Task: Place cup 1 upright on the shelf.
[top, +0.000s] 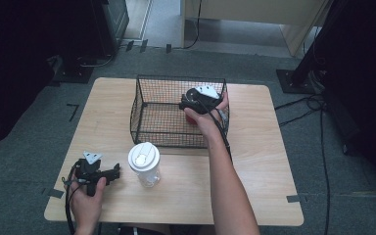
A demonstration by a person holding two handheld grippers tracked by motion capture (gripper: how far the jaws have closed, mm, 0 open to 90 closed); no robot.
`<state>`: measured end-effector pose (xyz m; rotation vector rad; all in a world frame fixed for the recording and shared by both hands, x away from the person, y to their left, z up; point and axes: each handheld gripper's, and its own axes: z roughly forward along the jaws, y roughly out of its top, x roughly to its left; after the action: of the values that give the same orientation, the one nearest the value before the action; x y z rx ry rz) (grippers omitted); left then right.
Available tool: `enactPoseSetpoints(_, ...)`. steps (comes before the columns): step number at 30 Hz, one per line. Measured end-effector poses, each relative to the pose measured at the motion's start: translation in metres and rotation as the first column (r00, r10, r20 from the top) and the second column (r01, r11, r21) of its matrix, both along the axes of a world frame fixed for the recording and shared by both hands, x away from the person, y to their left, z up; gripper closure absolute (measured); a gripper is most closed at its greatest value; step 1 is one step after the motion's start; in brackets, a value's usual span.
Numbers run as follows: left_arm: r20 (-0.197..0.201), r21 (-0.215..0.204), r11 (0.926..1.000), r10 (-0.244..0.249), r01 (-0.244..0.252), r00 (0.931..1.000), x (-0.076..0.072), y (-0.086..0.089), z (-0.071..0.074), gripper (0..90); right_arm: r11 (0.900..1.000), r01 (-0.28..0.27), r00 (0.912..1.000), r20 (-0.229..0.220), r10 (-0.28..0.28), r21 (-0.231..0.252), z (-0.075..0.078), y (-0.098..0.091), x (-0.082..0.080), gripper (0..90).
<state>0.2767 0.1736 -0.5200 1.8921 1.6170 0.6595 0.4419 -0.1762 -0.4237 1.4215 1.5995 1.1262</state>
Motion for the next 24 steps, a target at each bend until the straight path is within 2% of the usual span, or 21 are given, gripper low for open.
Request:
enactPoseSetpoints(9,0.0,0.0,1.0,0.0,0.0,1.0,0.0,0.0,0.0,0.4,0.9997,-0.023,0.9984,0.051,0.024,-0.005,0.025,0.001,-0.012,0.0)
enactPoseSetpoints(14,0.0,0.0,1.0,0.001,-0.001,1.0,0.0,0.0,0.0,0.4,0.9988,-0.049,0.9972,0.057,0.049,0.003,0.035,0.004,-0.025,0.0)
enactPoseSetpoints(16,0.002,-0.002,1.0,0.001,-0.001,1.0,0.0,0.0,0.0,0.4,0.9977,-0.062,0.9964,0.06,0.06,0.027,0.038,0.005,-0.031,0.0)
enactPoseSetpoints(24,0.001,0.0,1.0,0.0,0.0,1.0,0.0,0.0,0.0,0.4,0.9927,-0.119,0.9909,0.061,0.12,-0.02,0.037,0.008,-0.063,0.0)
